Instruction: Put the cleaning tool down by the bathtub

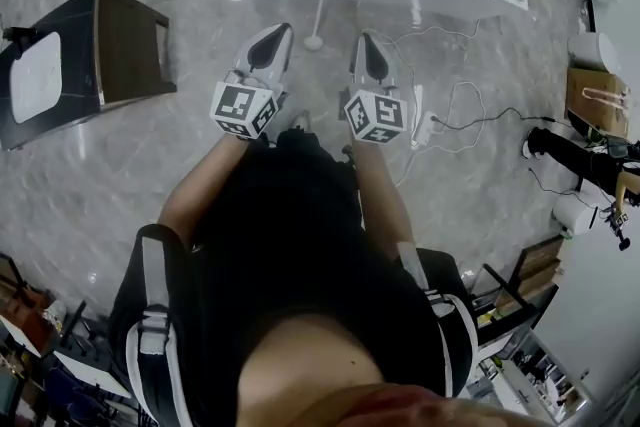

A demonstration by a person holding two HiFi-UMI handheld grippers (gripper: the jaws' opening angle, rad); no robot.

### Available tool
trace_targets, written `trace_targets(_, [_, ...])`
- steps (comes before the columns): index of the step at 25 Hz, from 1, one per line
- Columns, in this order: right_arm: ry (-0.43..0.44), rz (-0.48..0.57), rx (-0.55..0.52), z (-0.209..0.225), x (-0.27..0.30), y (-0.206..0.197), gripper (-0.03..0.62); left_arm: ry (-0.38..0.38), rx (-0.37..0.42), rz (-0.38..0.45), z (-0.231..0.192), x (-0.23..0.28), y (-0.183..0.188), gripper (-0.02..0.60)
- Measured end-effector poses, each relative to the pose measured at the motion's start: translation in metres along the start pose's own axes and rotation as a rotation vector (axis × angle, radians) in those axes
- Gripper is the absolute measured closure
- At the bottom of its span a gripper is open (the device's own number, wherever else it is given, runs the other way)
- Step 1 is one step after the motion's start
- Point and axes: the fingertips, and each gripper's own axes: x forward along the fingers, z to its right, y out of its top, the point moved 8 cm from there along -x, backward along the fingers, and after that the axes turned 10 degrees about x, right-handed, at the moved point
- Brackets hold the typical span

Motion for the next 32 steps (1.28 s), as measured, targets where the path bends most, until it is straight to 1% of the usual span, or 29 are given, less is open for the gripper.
trace_targets(4, [0.022, 0.022, -0.024, -0.029, -0.022, 0.005, 0.594, -0.031, 0.023, 0.017, -0.001, -0.022, 0.009, 0.574])
trace_targets(8, [0.018, 0.030, -0.034, -0.050, -0.036, 0.002, 0.594, -0.048, 0.014, 0.017, -0.007, -0.040, 0.008, 0.574])
trace_targets(11, [-0.008, 0.042, -0.013, -0.051, -0.046, -0.002, 0.594, -0.060, 0.020, 0.014, -0.005, -0.042, 0.006, 0.574])
trace_targets(14, [-0.020, 0.039, -0.018, -0.050, -0.050, -0.005, 0.594, -0.073, 0.025, 0.015, -0.002, -0.038, 0.007, 0.574])
trace_targets(19, [-0.014, 0.040, -0.029, -0.053, -0.048, -0.002, 0.594, -0.083, 0.041, 0.027, 0.000, -0.038, 0.012, 0.574])
trace_targets(24, [-0.004, 0.049, -0.040, -0.054, -0.051, -0.001, 0.595, -0.080, 0.045, 0.024, 0.004, -0.040, 0.011, 0.574])
trace_targets(28, [-0.009, 0.036, -0.051, -0.052, -0.052, -0.005, 0.595, -0.075, 0.046, 0.024, 0.005, -0.041, 0.008, 0.574])
trace_targets(32, [0.006, 0.038, -0.053, -0.054, -0.053, -0.006, 0.595, -0.071, 0.045, 0.025, 0.006, -0.044, 0.007, 0.574])
